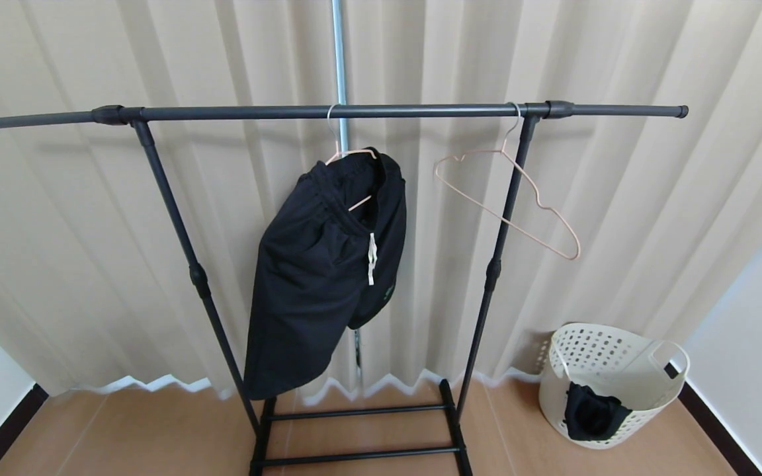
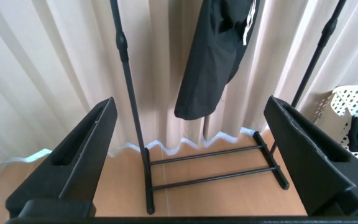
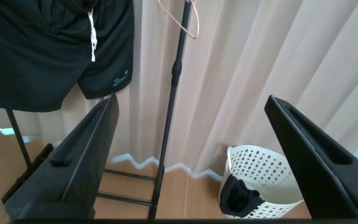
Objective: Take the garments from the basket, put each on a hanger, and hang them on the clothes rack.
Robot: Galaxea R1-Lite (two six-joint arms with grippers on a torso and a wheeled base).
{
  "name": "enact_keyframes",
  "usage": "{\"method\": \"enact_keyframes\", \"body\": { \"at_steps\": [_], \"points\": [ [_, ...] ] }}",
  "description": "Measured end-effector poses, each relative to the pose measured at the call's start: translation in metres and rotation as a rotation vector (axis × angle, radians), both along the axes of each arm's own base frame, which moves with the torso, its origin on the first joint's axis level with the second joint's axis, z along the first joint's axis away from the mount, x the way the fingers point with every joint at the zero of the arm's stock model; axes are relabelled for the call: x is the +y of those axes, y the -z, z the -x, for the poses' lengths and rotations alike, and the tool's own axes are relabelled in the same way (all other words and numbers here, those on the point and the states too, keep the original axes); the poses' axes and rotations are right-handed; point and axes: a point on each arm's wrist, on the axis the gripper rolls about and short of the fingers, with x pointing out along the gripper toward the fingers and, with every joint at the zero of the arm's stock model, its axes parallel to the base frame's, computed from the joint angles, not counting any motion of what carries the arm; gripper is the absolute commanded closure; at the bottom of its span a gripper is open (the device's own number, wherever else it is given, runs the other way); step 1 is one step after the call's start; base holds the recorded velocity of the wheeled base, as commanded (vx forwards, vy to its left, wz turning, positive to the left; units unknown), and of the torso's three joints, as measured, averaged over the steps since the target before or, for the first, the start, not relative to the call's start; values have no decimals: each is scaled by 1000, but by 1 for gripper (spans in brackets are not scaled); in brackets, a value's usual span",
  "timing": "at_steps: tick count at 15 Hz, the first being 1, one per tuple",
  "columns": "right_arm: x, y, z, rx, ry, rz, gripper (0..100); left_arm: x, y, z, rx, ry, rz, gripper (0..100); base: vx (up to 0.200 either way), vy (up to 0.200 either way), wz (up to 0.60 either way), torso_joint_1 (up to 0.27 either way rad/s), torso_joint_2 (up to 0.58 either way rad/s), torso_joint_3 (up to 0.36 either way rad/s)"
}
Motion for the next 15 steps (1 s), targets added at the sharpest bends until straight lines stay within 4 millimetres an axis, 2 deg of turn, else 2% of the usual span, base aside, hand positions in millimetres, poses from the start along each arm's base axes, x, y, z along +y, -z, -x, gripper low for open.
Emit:
{"method": "enact_keyframes", "body": {
  "at_steps": [9,15],
  "points": [
    [0,0,0,-2,-1,0,0,0,0,0,0,0,0,0,0,0,0,-209,541,332],
    [0,0,0,-3,-1,0,0,0,0,0,1,0,0,0,0,0,0,-160,496,333]
  ]
}}
